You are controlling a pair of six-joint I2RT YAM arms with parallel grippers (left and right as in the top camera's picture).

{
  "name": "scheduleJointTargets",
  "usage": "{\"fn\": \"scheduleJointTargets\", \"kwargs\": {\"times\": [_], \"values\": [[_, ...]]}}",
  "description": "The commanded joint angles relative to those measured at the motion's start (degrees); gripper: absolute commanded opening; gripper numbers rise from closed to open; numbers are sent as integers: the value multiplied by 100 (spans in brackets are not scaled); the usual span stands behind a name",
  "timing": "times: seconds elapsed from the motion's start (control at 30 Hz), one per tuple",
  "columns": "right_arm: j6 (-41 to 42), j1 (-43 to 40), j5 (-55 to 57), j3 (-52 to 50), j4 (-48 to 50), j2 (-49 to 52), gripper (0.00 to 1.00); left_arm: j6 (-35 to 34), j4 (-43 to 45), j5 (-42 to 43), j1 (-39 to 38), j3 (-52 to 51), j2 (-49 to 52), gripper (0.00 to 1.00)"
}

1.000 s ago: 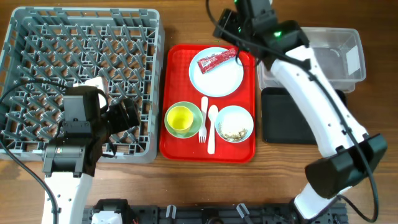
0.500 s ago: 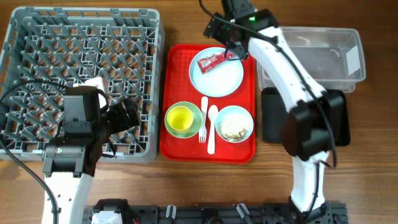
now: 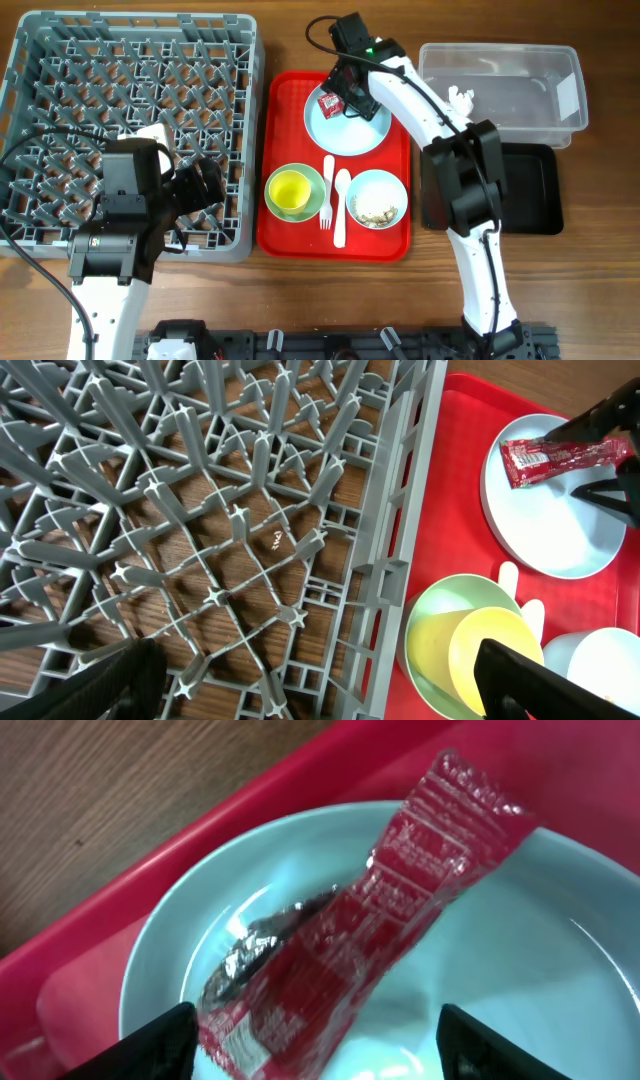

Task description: Sort waste into correct bins and load items into the dishwasher rack

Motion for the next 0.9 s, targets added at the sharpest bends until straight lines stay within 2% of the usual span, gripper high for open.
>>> {"fn": "scheduleJointTargets", "kwargs": {"times": [0.0, 0.17, 0.23, 0.3, 0.47, 0.5, 0.53, 0.67, 0.77, 0.87], "values": [[140, 9, 146, 11, 192, 221, 72, 13, -48, 72, 28, 103, -15, 100], [118, 2, 278, 13, 120, 225, 25, 13, -85, 72, 28, 103, -15, 100], [76, 0, 275, 20, -72, 203, 12, 13, -85, 72, 28, 103, -15, 100], [7, -15, 293, 20, -409, 55, 5, 13, -85, 72, 28, 103, -15, 100], [-1239, -214, 323, 20, -708, -914, 4, 13, -83, 70, 28, 103, -15, 100], [-1604, -330, 337, 20, -787, -1351, 5, 13, -83, 72, 28, 103, -15, 100], [-1633, -433, 431, 20, -879, -1626, 4, 13, -83, 72, 28, 103, -15, 100], [-1121, -1099, 647, 20, -1316, -2302, 4, 13, -83, 72, 28, 103, -15, 100], [-57, -1908, 638, -59, -1917, -2299, 4, 13, -85, 72, 28, 103, -15, 100], [79, -2452, 350, -358, -1882, -2273, 4, 13, -85, 72, 28, 103, -15, 100]]}}
